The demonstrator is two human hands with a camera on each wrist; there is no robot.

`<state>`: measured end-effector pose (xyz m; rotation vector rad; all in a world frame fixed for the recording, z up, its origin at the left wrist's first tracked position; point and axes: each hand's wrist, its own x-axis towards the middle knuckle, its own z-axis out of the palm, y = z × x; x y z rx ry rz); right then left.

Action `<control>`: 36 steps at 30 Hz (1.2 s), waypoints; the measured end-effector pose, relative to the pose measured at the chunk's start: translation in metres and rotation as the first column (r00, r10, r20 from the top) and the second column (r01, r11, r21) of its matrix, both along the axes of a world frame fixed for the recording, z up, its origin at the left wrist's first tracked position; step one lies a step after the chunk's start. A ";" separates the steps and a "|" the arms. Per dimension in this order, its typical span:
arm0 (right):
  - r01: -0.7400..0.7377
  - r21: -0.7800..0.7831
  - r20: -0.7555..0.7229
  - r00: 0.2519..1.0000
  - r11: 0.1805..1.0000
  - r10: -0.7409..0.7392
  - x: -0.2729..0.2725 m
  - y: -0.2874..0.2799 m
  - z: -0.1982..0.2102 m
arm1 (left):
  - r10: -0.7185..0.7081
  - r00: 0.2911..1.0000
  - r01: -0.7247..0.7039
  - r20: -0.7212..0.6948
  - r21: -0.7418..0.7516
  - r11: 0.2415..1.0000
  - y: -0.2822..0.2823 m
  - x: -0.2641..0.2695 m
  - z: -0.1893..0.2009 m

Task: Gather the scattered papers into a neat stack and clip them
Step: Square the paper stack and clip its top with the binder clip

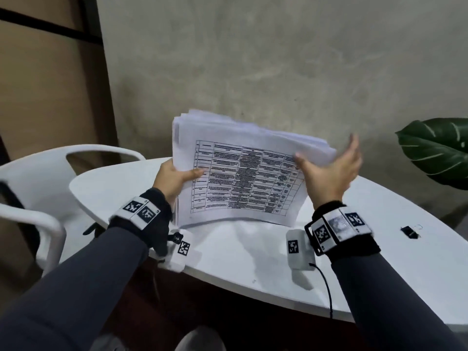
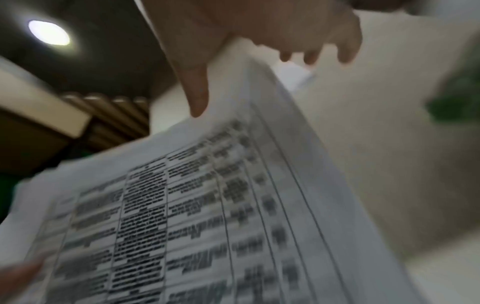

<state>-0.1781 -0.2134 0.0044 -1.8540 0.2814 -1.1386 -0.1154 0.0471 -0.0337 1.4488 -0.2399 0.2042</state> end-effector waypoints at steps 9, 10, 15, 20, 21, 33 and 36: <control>-0.548 -0.242 -0.323 0.823 0.800 0.467 0.002 0.018 0.076 | 0.039 0.860 -0.241 0.509 0.337 0.910 -0.025 -0.022 0.096; -0.574 -0.165 -0.262 0.810 0.802 0.525 0.000 0.014 0.077 | 0.182 0.787 -0.431 0.590 0.314 0.846 -0.023 -0.019 0.099; -0.665 0.155 0.019 0.741 0.730 0.671 -0.005 0.002 0.064 | 0.291 0.897 -0.370 0.332 0.207 0.906 -0.017 -0.018 0.093; -0.595 0.288 0.142 0.801 0.750 0.581 -0.012 0.021 0.051 | 0.061 0.995 -0.060 0.075 -0.007 0.998 -0.025 -0.009 0.090; -0.578 0.295 0.135 0.813 0.761 0.566 -0.017 0.025 0.053 | 0.106 0.990 -0.104 0.089 -0.021 0.994 -0.027 -0.002 0.088; -0.590 0.325 0.181 0.806 0.739 0.564 -0.013 0.020 0.030 | 0.175 0.966 -0.155 0.188 -0.117 0.981 -0.027 -0.027 0.066; -0.540 0.305 0.223 0.841 0.784 0.493 -0.005 0.025 0.053 | 0.169 0.970 -0.135 0.174 -0.190 0.972 -0.029 -0.021 0.089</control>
